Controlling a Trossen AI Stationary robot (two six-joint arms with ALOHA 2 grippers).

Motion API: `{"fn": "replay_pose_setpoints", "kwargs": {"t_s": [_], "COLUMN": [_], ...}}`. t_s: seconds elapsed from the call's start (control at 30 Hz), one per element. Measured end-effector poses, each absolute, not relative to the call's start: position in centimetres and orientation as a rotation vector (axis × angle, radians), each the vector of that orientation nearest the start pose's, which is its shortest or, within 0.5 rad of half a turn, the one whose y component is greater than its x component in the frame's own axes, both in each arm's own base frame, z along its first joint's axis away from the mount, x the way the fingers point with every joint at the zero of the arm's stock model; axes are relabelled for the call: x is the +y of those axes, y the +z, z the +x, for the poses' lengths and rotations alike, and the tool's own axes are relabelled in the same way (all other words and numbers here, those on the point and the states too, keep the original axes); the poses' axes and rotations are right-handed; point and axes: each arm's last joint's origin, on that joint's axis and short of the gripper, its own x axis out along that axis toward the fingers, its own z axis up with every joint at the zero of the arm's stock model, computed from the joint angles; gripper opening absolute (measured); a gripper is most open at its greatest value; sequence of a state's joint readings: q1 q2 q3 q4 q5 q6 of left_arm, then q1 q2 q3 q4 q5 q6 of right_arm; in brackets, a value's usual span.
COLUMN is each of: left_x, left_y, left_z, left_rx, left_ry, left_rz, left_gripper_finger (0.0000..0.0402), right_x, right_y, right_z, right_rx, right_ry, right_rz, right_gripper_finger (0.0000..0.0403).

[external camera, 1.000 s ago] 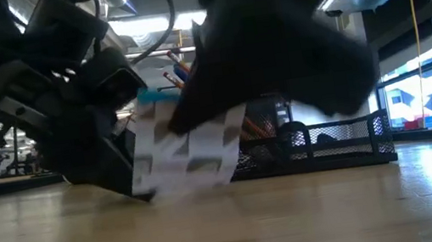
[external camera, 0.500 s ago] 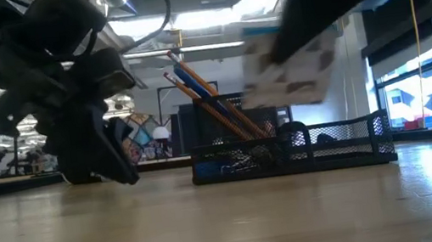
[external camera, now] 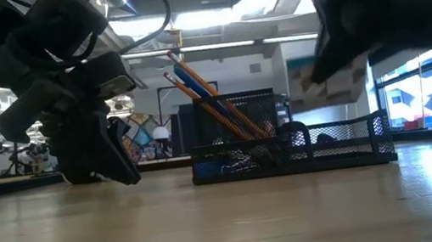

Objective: Pick and place office supplies into organizer
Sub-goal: Put the blue sticky note into the black desk organizer

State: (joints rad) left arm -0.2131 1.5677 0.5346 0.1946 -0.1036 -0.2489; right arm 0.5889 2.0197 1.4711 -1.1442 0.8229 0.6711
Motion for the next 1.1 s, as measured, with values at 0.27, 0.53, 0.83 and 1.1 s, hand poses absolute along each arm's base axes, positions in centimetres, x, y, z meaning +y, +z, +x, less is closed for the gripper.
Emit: {"fn": "replay_pose_setpoints", "kwargs": {"t_s": [0.27,0.53,0.83,1.1], "left_x": [-5.2,-5.2,-5.2,-5.2], "left_y": [11.6,11.6,11.6,11.6], "left_z": [25.5,25.5,25.5,25.5], "left_rx": [0.838,0.836,0.836,0.836], "left_ry": [0.000,0.000,0.001,0.001], "left_rz": [-0.101,-0.101,-0.104,-0.104], "left_gripper_finger": [0.0084,0.0082,0.0086,0.0086], "right_x": [16.9,15.4,14.7,14.2], "right_y": [15.4,14.9,14.6,12.6], "right_z": [31.4,32.0,32.8,31.7], "right_rx": [1.147,1.190,1.216,1.233], "right_ry": [-0.544,-0.534,-0.477,-0.470], "right_rz": [-0.561,-0.590,-0.601,-0.617], "right_gripper_finger": [0.0012,0.0012,0.0013,0.0013]}}
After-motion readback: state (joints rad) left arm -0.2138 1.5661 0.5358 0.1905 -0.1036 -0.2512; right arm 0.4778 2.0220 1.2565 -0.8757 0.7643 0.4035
